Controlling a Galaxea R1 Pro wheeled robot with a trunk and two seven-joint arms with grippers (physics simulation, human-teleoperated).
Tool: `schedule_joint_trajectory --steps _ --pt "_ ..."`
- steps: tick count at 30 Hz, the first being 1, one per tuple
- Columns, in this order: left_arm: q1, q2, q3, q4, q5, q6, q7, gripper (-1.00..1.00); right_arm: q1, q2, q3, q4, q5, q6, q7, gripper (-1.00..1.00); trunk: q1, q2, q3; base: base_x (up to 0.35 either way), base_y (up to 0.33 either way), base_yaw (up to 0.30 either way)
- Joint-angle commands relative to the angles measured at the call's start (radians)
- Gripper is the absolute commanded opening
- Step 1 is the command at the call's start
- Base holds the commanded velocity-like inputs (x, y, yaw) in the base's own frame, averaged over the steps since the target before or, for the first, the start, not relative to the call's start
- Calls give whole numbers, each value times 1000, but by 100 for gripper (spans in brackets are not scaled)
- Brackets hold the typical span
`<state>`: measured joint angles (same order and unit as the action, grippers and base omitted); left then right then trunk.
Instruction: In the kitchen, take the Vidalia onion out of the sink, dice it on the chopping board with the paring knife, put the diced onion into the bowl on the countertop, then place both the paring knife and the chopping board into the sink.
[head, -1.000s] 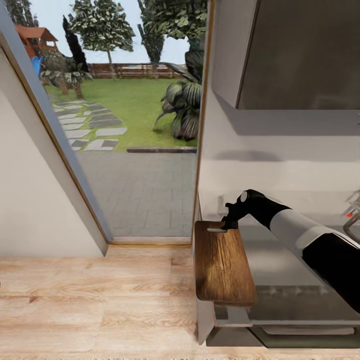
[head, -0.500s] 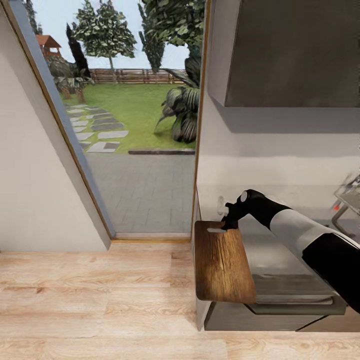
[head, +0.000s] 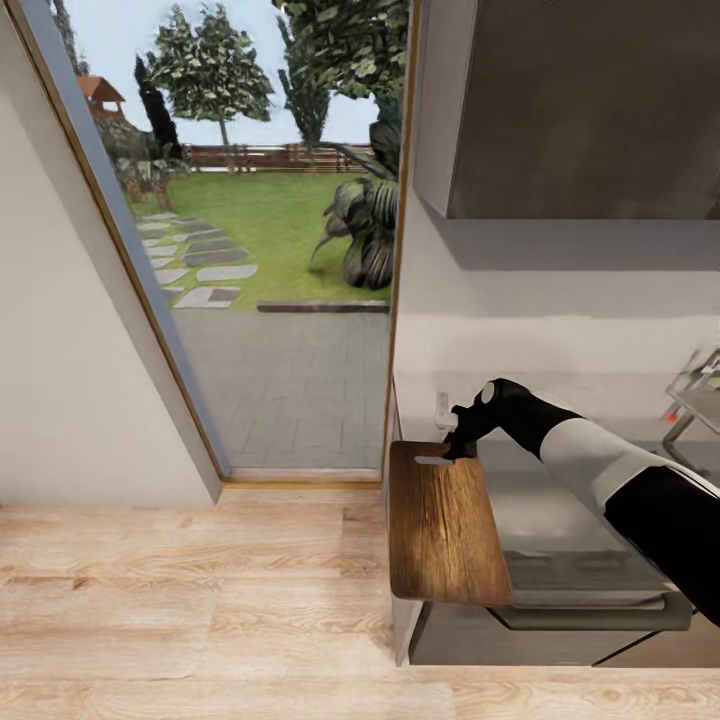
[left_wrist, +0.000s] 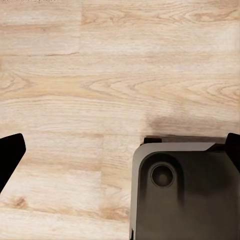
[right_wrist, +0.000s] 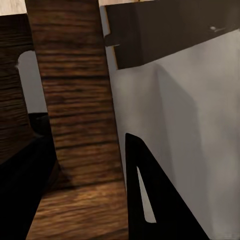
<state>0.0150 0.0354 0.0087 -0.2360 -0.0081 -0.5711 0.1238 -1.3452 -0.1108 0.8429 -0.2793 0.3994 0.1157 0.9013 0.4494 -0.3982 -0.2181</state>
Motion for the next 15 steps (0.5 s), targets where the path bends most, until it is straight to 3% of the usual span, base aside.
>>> schedule_joint_trajectory --steps 1,9,12,15 --pt "0 0 1 -2 -1 -1 2 100 0 -1 -3 -4 3 11 5 -100 1 -2 -2 0 0 0" --pt "0 0 1 -2 -1 -1 2 100 0 -2 -14 -6 0 37 6 -100 1 -2 -2 0 0 0" --pt "0 0 1 -2 -1 -1 2 100 0 -1 -51 -8 0 76 7 -100 1 -2 -2 0 0 0" --pt "0 0 1 -2 -1 -1 2 100 -1 -1 -129 -9 0 99 7 -100 1 -2 -2 0 0 0"
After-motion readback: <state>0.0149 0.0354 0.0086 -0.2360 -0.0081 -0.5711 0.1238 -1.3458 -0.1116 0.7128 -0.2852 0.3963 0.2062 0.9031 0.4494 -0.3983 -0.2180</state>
